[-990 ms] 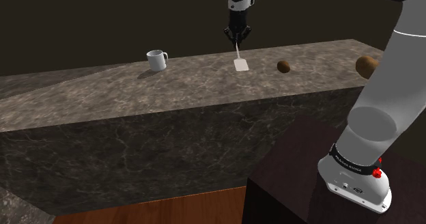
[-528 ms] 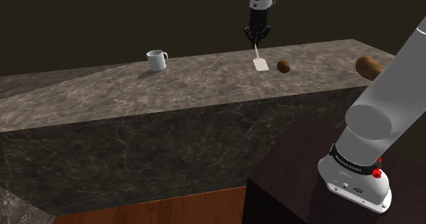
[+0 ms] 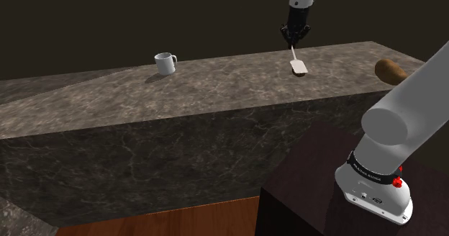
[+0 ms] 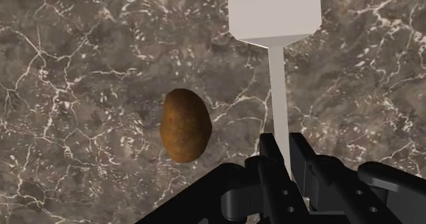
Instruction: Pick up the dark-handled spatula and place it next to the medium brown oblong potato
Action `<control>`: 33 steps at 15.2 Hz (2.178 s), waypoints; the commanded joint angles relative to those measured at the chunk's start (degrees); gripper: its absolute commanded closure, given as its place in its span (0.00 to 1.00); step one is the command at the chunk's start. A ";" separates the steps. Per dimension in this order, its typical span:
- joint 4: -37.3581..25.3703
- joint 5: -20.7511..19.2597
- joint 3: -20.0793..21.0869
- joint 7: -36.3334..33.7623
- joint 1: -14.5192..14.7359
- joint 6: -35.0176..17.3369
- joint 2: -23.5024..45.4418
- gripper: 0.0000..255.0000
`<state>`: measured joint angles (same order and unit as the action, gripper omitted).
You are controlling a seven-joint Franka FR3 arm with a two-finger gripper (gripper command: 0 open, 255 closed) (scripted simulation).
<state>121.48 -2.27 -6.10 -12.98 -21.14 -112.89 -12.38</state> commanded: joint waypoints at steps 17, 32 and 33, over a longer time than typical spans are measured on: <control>5.10 -4.21 -15.79 23.56 -9.94 0.10 -6.26 1.00; 13.75 -3.76 -17.20 24.32 -9.97 -11.92 -2.76 1.00; 14.24 -3.68 -17.30 24.41 -9.95 -12.74 -2.41 1.00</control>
<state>135.34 -6.09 -23.32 11.37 -31.16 -124.75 -15.29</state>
